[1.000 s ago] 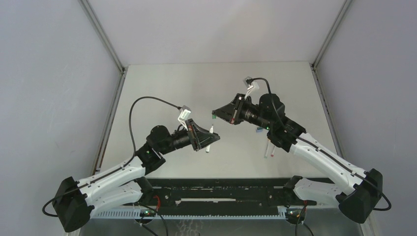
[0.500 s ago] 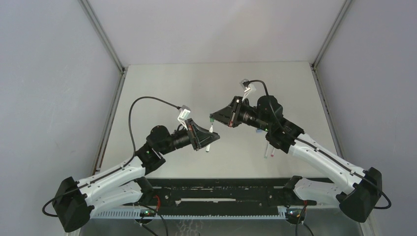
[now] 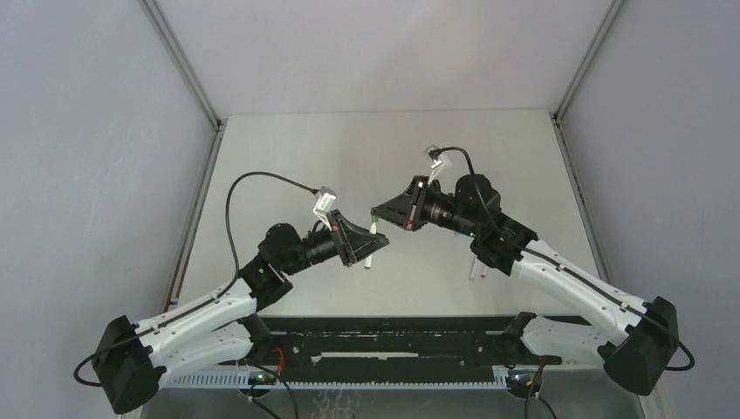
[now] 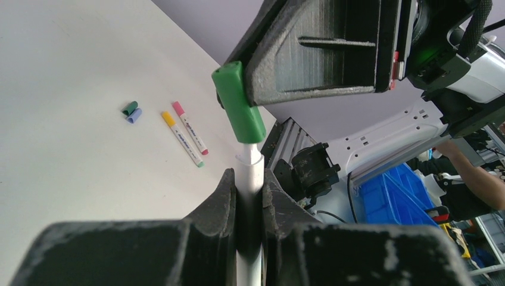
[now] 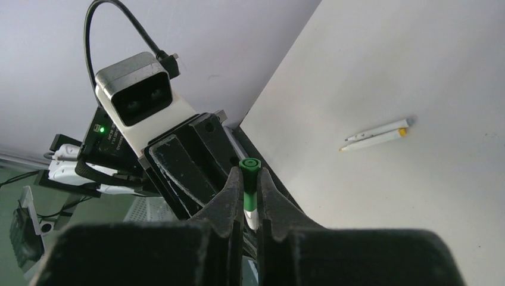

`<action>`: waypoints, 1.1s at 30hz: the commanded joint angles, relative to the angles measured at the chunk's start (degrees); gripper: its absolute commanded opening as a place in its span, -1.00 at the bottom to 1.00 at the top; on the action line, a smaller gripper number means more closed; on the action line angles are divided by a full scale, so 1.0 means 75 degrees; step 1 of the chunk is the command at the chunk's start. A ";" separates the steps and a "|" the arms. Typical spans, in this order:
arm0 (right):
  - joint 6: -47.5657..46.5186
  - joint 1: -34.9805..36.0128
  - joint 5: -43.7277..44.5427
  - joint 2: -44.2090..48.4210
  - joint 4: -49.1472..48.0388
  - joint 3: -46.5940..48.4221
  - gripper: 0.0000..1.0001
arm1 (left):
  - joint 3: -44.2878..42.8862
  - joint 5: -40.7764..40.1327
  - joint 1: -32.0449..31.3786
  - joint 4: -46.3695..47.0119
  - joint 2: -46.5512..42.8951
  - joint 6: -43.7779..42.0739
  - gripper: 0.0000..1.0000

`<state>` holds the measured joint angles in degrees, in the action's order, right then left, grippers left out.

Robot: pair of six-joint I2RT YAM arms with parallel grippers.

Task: Insert the pens into the pen caps

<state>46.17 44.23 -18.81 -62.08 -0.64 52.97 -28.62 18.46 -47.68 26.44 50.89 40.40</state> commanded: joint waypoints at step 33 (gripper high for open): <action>-0.0471 0.2098 0.1768 0.0195 0.0138 -0.0958 -1.00 | -0.1302 -0.0913 -0.0029 -0.0859 -0.0107 -0.2745 -1.00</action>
<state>42.19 55.79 2.52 -58.28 -6.94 44.86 -32.03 14.37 -48.25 13.15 49.65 26.39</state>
